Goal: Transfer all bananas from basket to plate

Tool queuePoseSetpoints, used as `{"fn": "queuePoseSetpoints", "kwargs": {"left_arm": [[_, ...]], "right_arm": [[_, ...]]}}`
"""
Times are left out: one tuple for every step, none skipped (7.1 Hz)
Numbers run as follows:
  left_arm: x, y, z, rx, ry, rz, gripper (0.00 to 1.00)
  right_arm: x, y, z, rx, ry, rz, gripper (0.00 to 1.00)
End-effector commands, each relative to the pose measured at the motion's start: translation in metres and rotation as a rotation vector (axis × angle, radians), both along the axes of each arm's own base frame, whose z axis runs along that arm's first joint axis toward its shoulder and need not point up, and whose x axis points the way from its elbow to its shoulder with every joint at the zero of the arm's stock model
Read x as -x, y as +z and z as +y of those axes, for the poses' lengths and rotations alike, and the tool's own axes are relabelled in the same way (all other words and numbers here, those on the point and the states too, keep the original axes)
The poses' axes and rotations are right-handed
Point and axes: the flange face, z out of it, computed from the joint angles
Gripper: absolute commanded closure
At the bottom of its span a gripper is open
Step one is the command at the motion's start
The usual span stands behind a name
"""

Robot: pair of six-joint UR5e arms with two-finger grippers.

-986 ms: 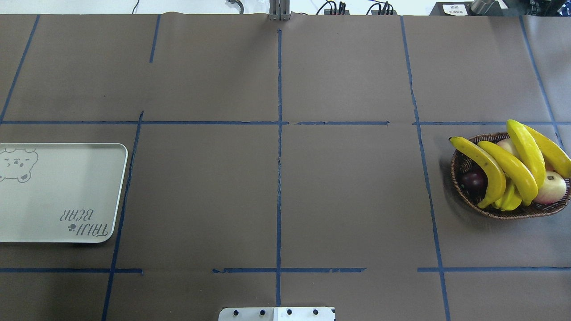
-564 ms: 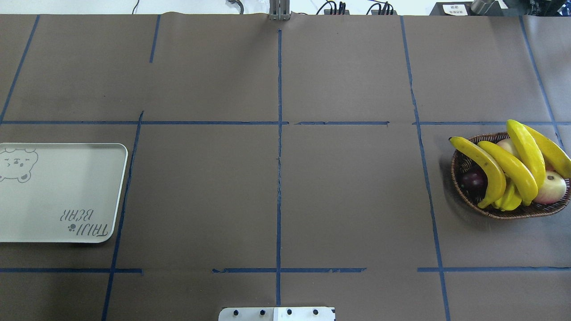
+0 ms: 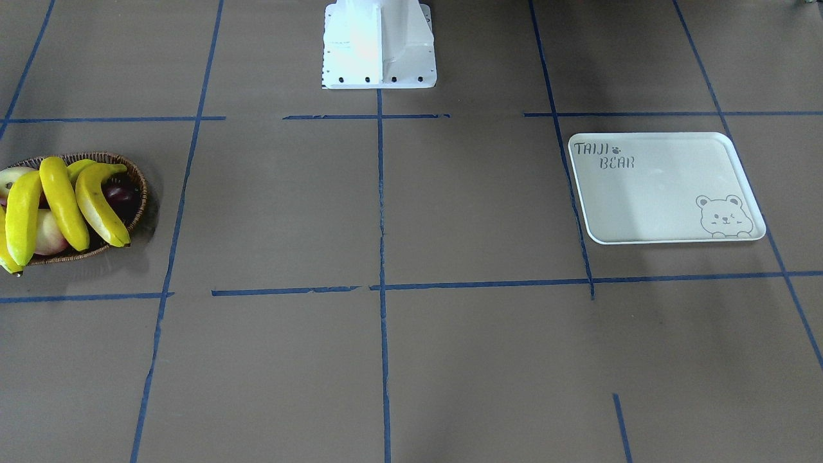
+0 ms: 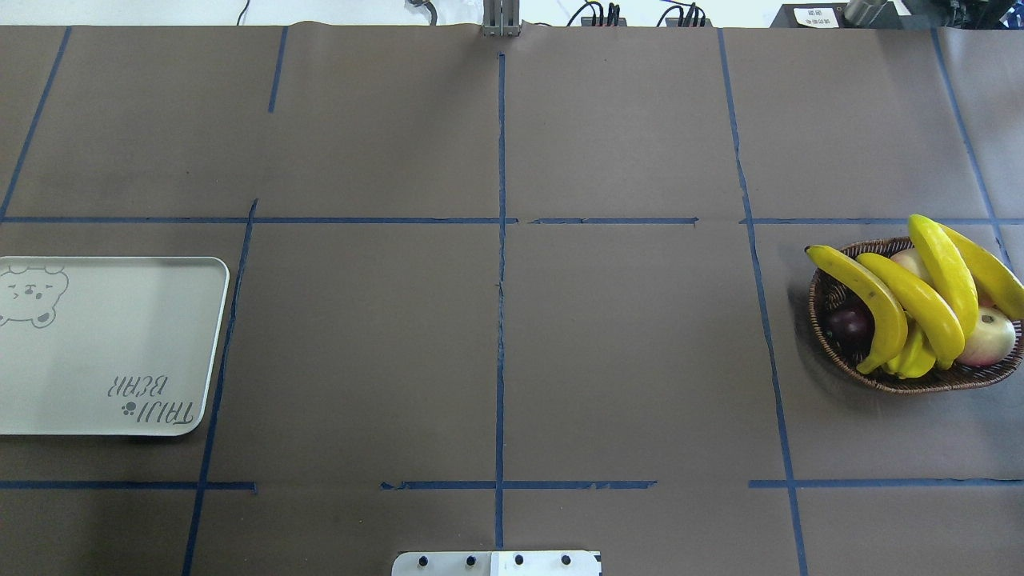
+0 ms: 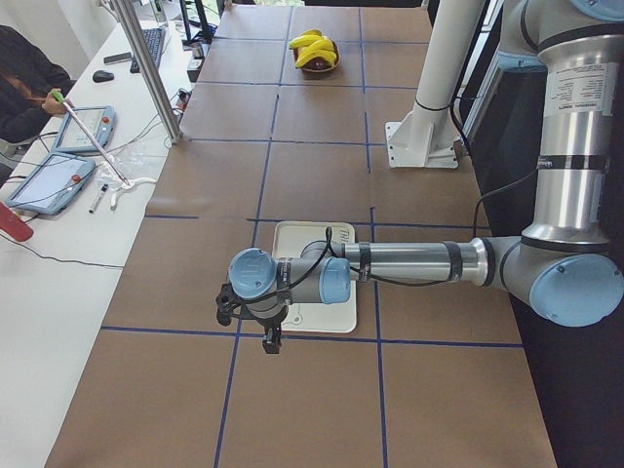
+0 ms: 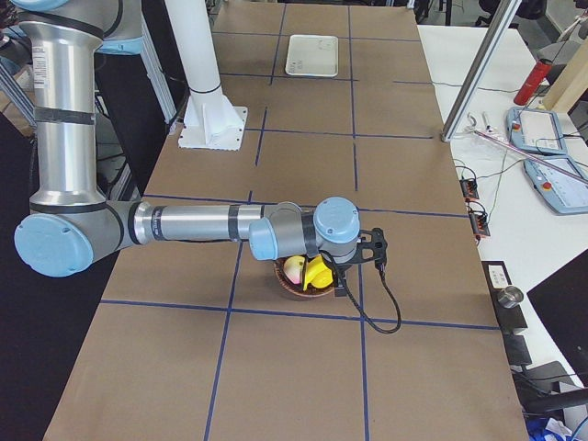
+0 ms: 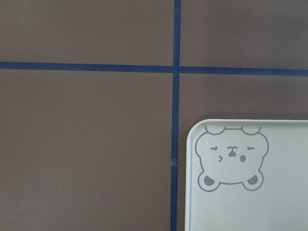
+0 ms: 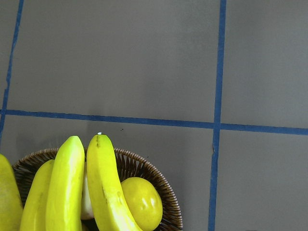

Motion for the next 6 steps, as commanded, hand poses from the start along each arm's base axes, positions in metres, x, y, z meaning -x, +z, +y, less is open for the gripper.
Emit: {"fn": "queuePoseSetpoints", "kwargs": {"left_arm": [[0.000, 0.001, 0.000, 0.000, 0.000, 0.000, 0.00], [0.000, 0.001, 0.000, -0.002, 0.001, 0.000, 0.00], [0.000, 0.000, 0.000, -0.003, 0.001, 0.000, 0.00], [0.000, -0.001, 0.000, -0.005, 0.001, 0.000, 0.00], [0.000, 0.000, 0.001, -0.003, 0.001, 0.000, 0.00], [0.000, 0.001, 0.001, -0.002, 0.001, 0.000, 0.00]], "right_arm": [[0.026, -0.015, -0.002, -0.012, -0.016, -0.008, 0.00], [0.049, -0.031, -0.005, 0.007, -0.015, 0.010, 0.00], [0.064, -0.041, -0.006, 0.042, 0.007, 0.027, 0.00], [0.086, -0.053, -0.008, 0.110, 0.057, 0.039, 0.00], [0.101, -0.064, -0.011, 0.143, 0.090, 0.028, 0.00], [0.115, -0.070, -0.011, 0.176, 0.139, 0.057, 0.01]]}}
